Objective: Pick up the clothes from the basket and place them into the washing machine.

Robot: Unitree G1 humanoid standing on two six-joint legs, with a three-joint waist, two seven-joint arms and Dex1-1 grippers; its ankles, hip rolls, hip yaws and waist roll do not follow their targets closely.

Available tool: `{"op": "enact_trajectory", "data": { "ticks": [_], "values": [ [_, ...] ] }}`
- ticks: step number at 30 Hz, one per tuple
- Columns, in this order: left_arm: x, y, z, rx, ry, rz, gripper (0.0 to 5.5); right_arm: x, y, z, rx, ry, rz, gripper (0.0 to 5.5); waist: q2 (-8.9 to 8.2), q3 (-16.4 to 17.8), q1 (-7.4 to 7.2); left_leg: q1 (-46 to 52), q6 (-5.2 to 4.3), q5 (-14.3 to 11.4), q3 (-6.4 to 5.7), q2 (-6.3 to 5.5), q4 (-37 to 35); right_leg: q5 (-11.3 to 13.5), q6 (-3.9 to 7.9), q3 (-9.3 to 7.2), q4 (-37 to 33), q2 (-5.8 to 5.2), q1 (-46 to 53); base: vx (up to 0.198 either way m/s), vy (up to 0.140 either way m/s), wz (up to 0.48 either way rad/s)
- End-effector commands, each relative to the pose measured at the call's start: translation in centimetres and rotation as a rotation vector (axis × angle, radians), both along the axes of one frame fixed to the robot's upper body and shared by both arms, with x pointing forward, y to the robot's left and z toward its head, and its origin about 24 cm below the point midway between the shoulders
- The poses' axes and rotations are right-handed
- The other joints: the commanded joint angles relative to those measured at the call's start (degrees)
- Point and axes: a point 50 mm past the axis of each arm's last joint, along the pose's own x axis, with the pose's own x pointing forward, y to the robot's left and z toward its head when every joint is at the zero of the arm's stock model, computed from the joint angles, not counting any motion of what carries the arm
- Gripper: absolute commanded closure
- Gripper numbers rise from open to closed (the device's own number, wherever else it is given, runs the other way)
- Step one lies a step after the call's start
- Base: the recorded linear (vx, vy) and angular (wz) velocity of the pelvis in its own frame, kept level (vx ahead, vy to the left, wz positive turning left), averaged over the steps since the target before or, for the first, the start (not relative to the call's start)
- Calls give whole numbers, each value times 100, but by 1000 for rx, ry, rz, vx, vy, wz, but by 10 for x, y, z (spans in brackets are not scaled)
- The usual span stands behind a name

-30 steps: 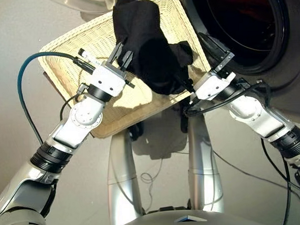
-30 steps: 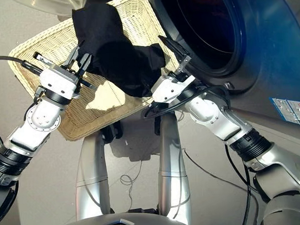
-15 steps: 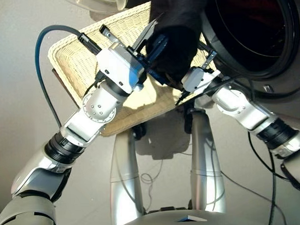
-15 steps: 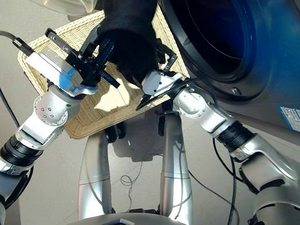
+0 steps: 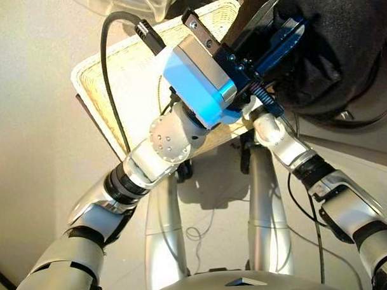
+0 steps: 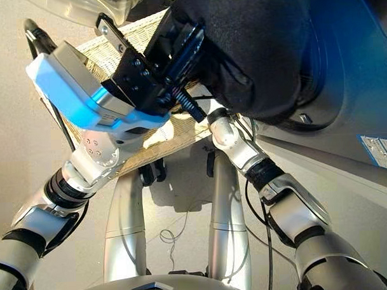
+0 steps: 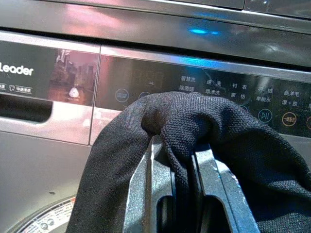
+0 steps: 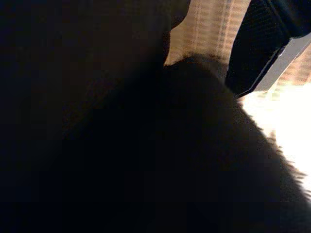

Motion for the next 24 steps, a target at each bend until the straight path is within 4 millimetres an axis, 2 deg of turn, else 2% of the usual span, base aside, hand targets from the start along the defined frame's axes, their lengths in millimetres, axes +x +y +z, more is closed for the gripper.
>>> {"op": "enact_trajectory", "data": {
  "ticks": [1,7,15,16,17,18,24],
  "values": [
    [-34,4,26,-135,-147,-125,550,-3,11,25,149,-90,31,550,180,-168,49,-109,238,476,-44,-76,-607,-93,-345,-53,-243,-122,408,0,0,0],
    [-26,9,25,-141,-144,-65,550,-14,-7,21,271,-111,28,550,164,-121,14,-88,249,467,-29,-74,-616,-90,-329,-42,-254,-139,431,0,0,0],
    [-9,31,18,-127,-141,79,550,-33,-34,-19,237,0,56,550,107,-110,-82,-141,263,439,-55,-47,-524,-98,-335,-43,-203,-119,372,0,0,0],
    [-8,33,18,-129,-142,91,550,-35,-36,-23,233,20,64,352,101,-119,-90,-144,261,438,-57,-42,-525,-99,-334,-46,-208,-116,371,0,0,0],
    [-7,37,19,-134,-146,110,550,-37,-37,-30,234,54,85,287,92,-131,-99,-147,258,439,-63,-38,-525,-104,-335,-51,-205,-121,371,0,0,0],
    [-6,39,19,-137,-148,125,550,-39,-39,-35,231,83,97,0,86,-139,-106,-148,256,435,-62,-34,-524,-106,-338,-52,-208,-121,369,0,0,0],
    [0,55,20,-145,-168,210,550,-52,-40,-58,114,205,208,0,31,-169,-140,-117,234,425,-68,5,-556,-110,-323,-79,-260,-145,417,0,0,0]
  ]
}}
